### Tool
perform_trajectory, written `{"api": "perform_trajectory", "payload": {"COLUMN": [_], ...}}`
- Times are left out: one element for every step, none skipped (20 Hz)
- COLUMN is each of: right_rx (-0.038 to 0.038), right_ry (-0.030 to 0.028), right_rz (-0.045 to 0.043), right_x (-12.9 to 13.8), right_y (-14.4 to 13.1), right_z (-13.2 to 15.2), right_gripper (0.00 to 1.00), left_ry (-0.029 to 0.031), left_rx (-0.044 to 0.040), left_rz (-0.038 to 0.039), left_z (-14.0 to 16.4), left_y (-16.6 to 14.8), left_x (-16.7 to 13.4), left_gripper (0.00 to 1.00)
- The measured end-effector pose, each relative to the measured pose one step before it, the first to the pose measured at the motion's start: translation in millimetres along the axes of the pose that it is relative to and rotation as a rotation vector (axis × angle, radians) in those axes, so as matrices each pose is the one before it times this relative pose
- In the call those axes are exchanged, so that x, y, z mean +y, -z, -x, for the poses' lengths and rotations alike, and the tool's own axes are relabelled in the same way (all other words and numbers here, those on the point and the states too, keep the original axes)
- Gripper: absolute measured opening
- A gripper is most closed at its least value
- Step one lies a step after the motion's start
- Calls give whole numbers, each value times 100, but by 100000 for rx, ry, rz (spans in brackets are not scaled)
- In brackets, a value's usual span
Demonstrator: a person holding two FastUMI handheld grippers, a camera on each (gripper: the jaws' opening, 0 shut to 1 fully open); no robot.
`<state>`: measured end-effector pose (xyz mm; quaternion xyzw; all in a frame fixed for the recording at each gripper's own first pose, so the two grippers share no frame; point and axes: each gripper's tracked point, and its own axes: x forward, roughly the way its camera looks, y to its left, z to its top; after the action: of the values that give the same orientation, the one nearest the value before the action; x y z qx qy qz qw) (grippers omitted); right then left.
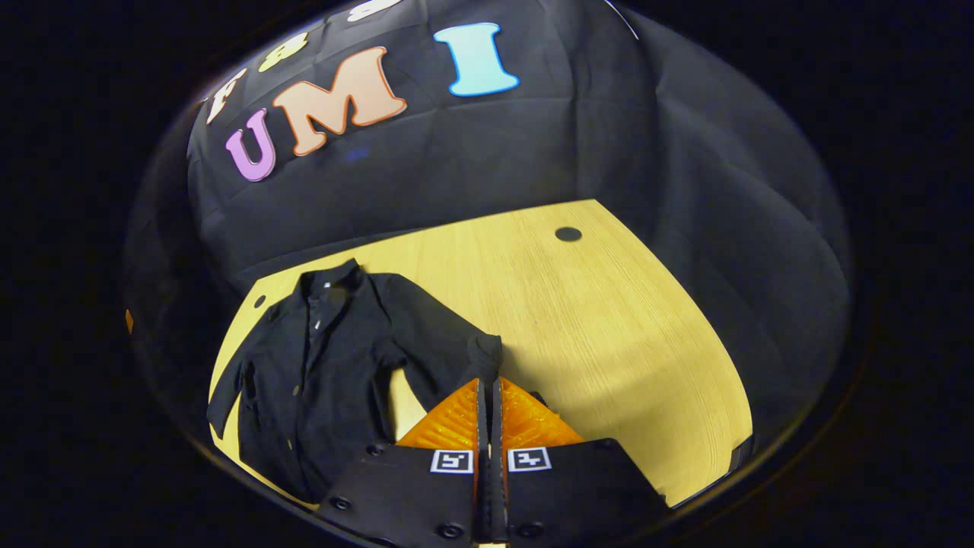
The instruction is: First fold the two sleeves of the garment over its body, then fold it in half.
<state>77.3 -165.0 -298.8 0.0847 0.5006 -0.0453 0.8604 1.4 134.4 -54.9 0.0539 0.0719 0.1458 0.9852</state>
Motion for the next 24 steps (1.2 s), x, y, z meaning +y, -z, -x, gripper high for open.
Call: {"api": "perform_trajectory", "payload": {"right_rx": [-3272, -4285, -4711, -4841, -3617, -3664, -3982, -1701, -782, -716, -181, -1792, -643, -505, -1874, -946, -99, 10, -396, -253, -46, 51, 948, 1001], "right_ry": [-332, -765, -700, -405, -324, -552, -868, -1273, -1526, -1754, -1738, -1286, -575, -434, -983, -2073, -1706, -1867, -1980, -1671, -1847, -1931, -2199, -1540], "right_rz": [1479, 971, 1325, 1970, 3239, 4515, 4198, 3028, 1174, -211, -979, -545, 3, 1651, 2292, 3362, 1928, 1832, 2696, 2448, 2012, 971, -21, -52], "right_x": [974, 1019, 1100, 1016, 1218, 1299, 1624, 1344, 1336, 1269, 1137, 1029, 799, 891, 1154, 1800, 1346, 1333, 1673, 1415, 1243, 1227, 1336, 886], "right_y": [-895, -989, -1332, -1119, -899, -1381, -1190, -1279, -669, -494, -515, -655, -501, -560, -596, -586, -400, -318, -307, -302, -263, -141, 69, 203], "right_z": [449, 569, 495, 648, 573, 49, -93, -167, -43, -60, -177, -288, -340, -202, -66, -458, -461, -392, -670, -425, -400, -532, -910, -659], "right_gripper": [2, 2, 2, 2, 2, 2, 2, 2, 2, 2, 2, 2, 2, 2, 2, 2, 1, 5, 2, 2, 5, 5, 2, 2], "left_ry": [-1038, -936, -615, -395, -241, -14, 63, 61, 25, -143, -181, -397, -517, -805, -833, -1310, -1099, -1259, -838, -700, -769, -927, -813, -806], "left_rx": [132, 66, 235, 227, 193, 277, 193, 249, 210, 224, 197, 313, 515, 752, 889, 831, 315, 317, 79, 89, 288, 1064, 1118, 1186], "left_rz": [461, 314, 343, 382, 368, 334, 387, 395, 393, 368, 361, 383, 427, 519, 429, 410, 161, -97, -126, 148, 384, 965, 870, 920], "left_z": [-11, -86, -165, -145, -105, -195, -135, -164, -151, -96, -181, -27, -94, -163, -29, -104, -51, -34, 35, -146, -81, -83, -41, -63], "left_y": [181, 77, 123, 133, 109, 55, 271, 147, 141, 82, 233, 152, 295, 255, 380, 265, 120, 119, 169, 96, 137, 456, 507, 519], "left_x": [731, 654, 543, 475, 404, 390, 291, 376, 352, 454, 477, 541, 569, 745, 722, 1055, 807, 993, 716, 649, 689, 977, 652, 762], "left_gripper": [94, 94, 94, 99, 100, 99, 94, 94, 99, 99, 99, 94, 94, 94, 94, 94, 94, 99, 99, 99, 99, 99, 99, 99]}}
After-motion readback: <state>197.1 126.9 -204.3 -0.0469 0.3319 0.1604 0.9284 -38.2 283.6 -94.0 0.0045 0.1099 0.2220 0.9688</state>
